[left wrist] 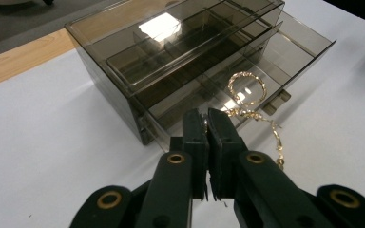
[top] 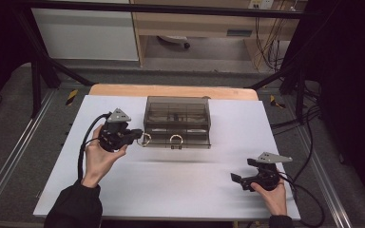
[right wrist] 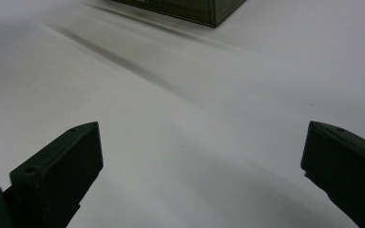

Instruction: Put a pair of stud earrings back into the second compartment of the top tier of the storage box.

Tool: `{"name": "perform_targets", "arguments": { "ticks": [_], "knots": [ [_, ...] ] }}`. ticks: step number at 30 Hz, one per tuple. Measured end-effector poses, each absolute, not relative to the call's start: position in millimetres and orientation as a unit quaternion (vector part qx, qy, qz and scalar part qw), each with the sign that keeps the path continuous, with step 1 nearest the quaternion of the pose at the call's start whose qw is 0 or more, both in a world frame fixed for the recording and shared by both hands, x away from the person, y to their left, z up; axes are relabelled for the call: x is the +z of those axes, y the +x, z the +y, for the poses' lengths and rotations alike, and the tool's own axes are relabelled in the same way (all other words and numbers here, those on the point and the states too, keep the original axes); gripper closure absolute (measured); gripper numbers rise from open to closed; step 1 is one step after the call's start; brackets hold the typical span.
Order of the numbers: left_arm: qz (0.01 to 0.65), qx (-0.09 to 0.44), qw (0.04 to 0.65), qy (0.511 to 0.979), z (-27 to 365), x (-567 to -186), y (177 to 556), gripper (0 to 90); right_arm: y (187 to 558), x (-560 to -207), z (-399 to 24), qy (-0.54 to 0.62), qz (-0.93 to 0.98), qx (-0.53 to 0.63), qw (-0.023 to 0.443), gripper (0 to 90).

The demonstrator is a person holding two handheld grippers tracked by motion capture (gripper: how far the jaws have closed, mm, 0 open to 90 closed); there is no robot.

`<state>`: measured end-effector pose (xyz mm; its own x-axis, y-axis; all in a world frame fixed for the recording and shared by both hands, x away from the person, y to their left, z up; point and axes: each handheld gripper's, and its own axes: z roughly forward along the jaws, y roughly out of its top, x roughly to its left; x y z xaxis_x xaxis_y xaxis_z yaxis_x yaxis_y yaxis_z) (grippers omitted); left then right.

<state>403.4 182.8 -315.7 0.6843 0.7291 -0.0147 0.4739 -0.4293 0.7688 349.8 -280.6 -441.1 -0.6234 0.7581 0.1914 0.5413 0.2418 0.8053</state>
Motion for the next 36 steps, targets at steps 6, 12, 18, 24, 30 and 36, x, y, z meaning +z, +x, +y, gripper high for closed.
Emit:
{"name": "perform_targets", "arguments": {
  "ticks": [6,12,18,24,30,36],
  "knots": [
    [0.358,0.162,0.394,0.831,171,-313,408,86.4,350,-441,-281,0.418,0.778,0.453,0.119,0.7],
    [0.356,0.160,0.393,0.833,159,-313,414,86.3,350,-441,-281,0.417,0.778,0.454,0.119,0.7],
    [0.354,0.159,0.392,0.834,146,-316,420,86.3,350,-441,-281,0.417,0.778,0.454,0.119,0.7],
    [0.352,0.158,0.391,0.836,135,-318,425,86.3,350,-441,-281,0.417,0.778,0.454,0.119,0.7],
    [0.352,0.157,0.387,0.838,125,-323,430,86.4,350,-441,-281,0.416,0.779,0.453,0.120,0.7],
    [0.350,0.156,0.385,0.840,114,-329,435,86.3,350,-441,-281,0.416,0.779,0.452,0.120,0.7]
  ]
}}
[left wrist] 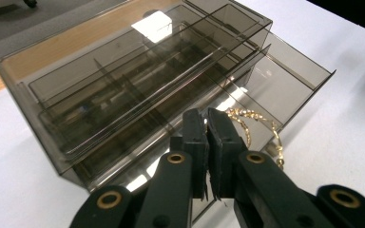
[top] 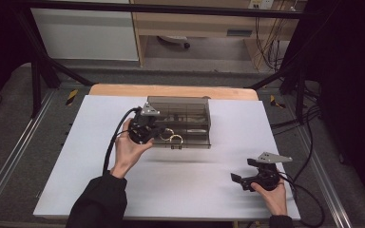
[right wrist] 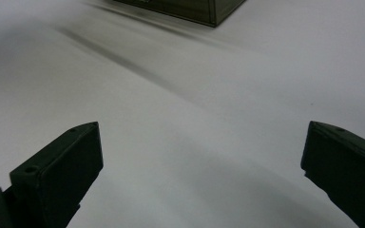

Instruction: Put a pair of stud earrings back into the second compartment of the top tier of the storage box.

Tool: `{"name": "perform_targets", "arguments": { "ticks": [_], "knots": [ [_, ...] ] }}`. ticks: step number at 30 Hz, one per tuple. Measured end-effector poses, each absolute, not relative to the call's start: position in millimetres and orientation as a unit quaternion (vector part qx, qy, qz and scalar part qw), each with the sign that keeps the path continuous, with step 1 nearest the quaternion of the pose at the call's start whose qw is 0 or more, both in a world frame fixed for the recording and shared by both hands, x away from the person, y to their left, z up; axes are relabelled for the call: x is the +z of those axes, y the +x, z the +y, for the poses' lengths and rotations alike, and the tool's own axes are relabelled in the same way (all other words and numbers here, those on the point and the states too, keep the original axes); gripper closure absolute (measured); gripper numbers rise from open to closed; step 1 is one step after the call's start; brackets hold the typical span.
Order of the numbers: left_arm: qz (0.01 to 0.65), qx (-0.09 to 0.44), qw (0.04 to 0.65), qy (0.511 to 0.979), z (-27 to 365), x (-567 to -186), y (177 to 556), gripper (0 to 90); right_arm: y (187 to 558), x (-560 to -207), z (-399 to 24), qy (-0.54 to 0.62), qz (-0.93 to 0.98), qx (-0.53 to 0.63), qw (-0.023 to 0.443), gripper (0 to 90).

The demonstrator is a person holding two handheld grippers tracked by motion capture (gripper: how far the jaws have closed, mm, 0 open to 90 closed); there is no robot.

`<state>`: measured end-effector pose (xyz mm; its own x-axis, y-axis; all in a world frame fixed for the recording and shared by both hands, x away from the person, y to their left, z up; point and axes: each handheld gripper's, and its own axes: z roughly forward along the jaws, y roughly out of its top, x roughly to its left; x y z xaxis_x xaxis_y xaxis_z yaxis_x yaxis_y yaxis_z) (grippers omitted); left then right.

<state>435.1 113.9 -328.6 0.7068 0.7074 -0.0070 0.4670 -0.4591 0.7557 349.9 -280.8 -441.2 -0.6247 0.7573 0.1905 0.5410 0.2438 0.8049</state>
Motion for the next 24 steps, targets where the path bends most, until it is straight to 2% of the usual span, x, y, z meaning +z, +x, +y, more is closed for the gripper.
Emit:
{"name": "perform_targets", "arguments": {
  "ticks": [24],
  "knots": [
    [0.349,0.161,0.355,0.852,82,-367,453,86.3,350,-441,-281,0.416,0.780,0.452,0.119,0.7]
  ]
}}
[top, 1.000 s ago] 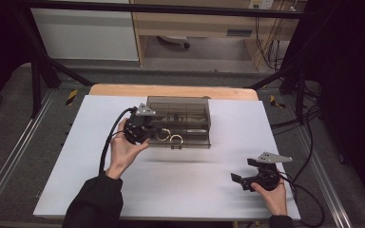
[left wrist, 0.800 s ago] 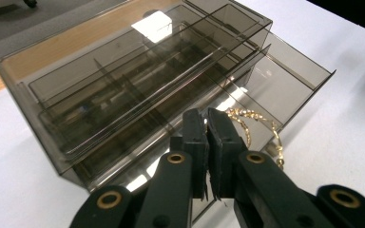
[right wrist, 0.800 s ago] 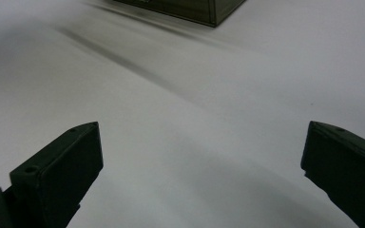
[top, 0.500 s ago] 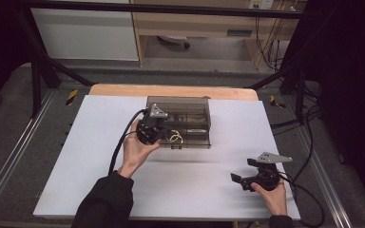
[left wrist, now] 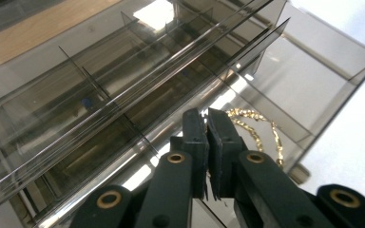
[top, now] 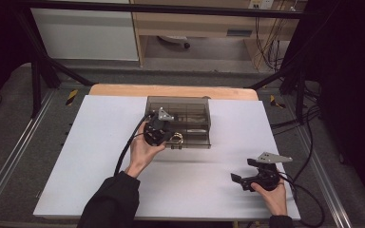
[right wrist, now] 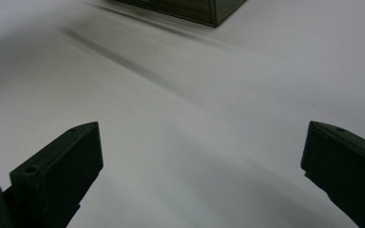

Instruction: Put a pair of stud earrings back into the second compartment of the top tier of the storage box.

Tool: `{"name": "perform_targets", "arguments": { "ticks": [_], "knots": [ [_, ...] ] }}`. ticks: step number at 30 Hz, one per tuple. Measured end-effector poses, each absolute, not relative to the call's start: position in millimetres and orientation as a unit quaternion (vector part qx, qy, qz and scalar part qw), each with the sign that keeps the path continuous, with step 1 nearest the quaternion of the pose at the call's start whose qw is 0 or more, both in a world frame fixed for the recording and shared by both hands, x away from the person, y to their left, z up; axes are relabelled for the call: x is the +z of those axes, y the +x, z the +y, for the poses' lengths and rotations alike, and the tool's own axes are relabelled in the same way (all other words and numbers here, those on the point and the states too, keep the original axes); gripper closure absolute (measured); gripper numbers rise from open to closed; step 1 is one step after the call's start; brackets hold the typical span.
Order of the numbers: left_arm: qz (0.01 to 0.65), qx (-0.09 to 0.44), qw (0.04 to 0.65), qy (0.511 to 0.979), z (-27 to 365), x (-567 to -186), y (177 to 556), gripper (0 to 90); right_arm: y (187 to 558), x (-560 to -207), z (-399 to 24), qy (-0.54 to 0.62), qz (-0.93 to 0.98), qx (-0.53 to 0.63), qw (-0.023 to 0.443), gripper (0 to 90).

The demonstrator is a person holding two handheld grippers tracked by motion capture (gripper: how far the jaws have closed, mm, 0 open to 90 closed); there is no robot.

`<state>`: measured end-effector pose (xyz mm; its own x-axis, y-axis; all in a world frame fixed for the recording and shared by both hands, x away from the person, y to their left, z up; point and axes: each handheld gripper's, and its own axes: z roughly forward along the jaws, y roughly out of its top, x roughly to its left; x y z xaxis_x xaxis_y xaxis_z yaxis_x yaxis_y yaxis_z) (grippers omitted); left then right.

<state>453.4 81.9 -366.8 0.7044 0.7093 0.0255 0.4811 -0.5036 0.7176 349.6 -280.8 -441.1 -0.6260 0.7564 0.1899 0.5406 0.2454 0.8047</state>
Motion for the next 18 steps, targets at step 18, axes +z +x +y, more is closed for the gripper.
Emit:
{"name": "perform_targets", "arguments": {
  "ticks": [18],
  "knots": [
    [0.342,0.160,0.382,0.844,102,-354,439,63.6,350,-441,-281,0.415,0.780,0.453,0.121,0.7]
  ]
}}
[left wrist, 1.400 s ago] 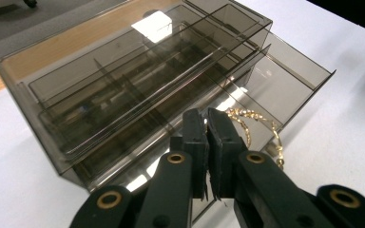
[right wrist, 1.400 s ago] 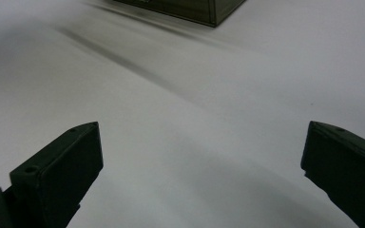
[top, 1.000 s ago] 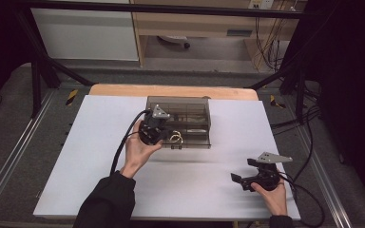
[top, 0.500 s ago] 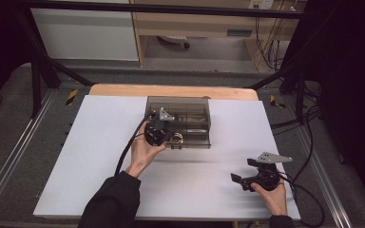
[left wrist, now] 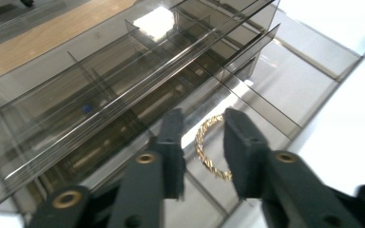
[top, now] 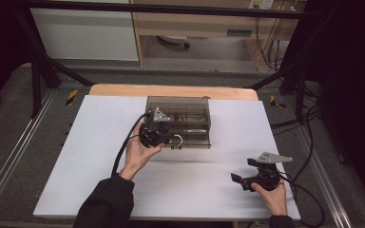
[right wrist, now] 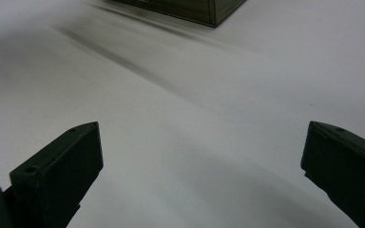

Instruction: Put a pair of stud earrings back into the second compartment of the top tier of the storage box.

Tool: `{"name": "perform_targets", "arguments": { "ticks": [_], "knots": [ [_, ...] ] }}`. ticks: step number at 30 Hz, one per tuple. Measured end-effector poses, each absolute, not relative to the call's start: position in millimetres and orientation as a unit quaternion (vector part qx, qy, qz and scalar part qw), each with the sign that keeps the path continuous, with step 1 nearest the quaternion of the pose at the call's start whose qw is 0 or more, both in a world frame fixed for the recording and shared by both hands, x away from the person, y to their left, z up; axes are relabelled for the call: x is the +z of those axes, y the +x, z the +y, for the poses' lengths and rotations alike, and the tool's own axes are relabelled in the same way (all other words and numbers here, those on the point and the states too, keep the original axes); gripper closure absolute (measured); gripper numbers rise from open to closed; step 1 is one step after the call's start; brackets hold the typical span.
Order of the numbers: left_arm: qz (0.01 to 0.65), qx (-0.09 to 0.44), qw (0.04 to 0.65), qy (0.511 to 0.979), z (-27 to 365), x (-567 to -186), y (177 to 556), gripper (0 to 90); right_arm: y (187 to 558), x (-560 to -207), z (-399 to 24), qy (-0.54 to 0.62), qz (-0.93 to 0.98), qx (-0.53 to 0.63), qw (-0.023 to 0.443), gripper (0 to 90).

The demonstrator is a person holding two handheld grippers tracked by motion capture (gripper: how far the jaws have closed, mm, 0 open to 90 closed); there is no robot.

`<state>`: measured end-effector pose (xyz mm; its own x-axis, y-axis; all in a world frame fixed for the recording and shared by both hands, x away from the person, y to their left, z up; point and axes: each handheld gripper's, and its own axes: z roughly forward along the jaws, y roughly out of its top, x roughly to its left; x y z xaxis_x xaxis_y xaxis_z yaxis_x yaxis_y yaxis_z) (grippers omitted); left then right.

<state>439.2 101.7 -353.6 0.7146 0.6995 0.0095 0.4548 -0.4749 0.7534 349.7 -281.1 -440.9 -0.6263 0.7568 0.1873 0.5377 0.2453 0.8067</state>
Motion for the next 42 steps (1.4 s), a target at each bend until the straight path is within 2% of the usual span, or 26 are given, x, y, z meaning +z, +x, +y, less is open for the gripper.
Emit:
{"name": "perform_targets", "arguments": {
  "ticks": [15,22,29,42],
  "knots": [
    [0.363,0.181,0.399,0.822,169,-345,414,23.6,350,-441,-281,0.418,0.779,0.453,0.118,0.7],
    [0.373,0.183,0.403,0.815,201,-357,401,10.3,350,-441,-281,0.418,0.778,0.453,0.118,0.7],
    [0.381,0.188,0.404,0.810,233,-374,386,4.8,350,-442,-280,0.417,0.779,0.452,0.118,0.7],
    [0.393,0.201,0.407,0.800,278,-414,362,3.1,351,-443,-279,0.418,0.780,0.451,0.115,0.7]
  ]
}}
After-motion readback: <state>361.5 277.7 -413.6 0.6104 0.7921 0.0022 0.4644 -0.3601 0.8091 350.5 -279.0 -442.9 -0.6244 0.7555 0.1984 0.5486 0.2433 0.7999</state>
